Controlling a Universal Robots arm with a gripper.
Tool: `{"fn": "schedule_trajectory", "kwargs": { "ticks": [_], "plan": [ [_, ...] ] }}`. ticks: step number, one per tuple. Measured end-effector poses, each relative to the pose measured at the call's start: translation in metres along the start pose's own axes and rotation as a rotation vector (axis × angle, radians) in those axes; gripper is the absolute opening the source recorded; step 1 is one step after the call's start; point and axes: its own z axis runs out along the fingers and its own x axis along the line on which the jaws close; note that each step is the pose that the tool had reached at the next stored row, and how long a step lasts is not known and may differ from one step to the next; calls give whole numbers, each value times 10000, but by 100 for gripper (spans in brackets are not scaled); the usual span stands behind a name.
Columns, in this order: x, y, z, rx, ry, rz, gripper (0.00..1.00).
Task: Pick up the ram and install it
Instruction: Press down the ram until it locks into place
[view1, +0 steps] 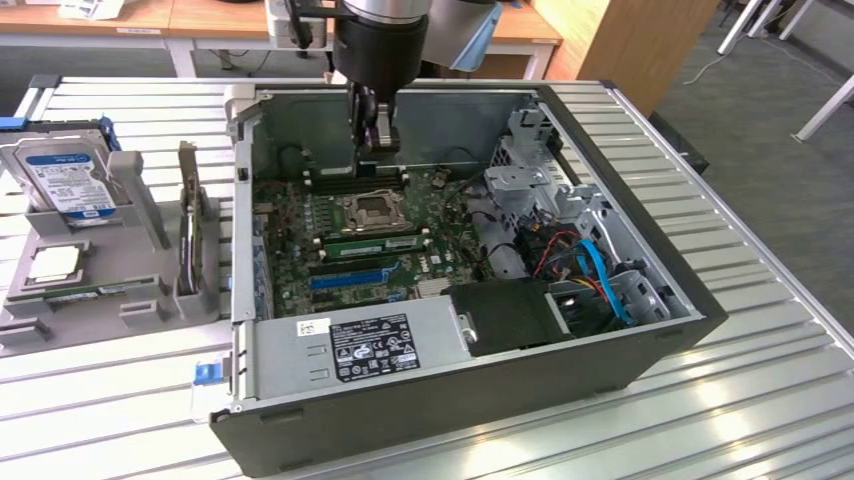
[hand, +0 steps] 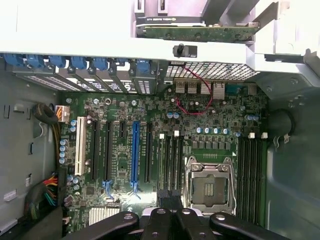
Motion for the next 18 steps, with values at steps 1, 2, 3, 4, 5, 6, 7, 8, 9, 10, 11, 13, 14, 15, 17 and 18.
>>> {"fn": "schedule_trajectory", "kwargs": {
  "ticks": [1, 2, 3, 4, 5, 6, 7, 8, 9, 10, 11, 13, 14, 15, 17, 18],
  "plan": [
    [0, -7, -2, -2, 2, -1, 10],
    [0, -20, -3, -2, 3, 0, 10],
    [0, -37, -2, -1, 1, 1, 10],
    [1, -56, -2, -1, 0, 1, 10],
    [1, -76, -3, 0, 0, 1, 10],
    [2, -95, -4, 0, 1, 0, 10],
    [2, -114, -4, 0, 0, 1, 10],
    [2, -134, -5, 0, 0, 2, 10],
    [3, -154, -6, -1, 0, 1, 10],
    [3, -174, -6, 0, -1, 1, 10],
    [4, -195, -7, 0, 0, 1, 10],
    [4, -231, -9, -1, 0, 0, 10],
    [5, -247, -9, -1, 0, 1, 10],
    [5, -263, -10, 0, 0, 1, 10],
    [5, -296, -11, -1, 0, 1, 10],
    [6, -311, -12, -1, 0, 1, 10]
  ]
}}
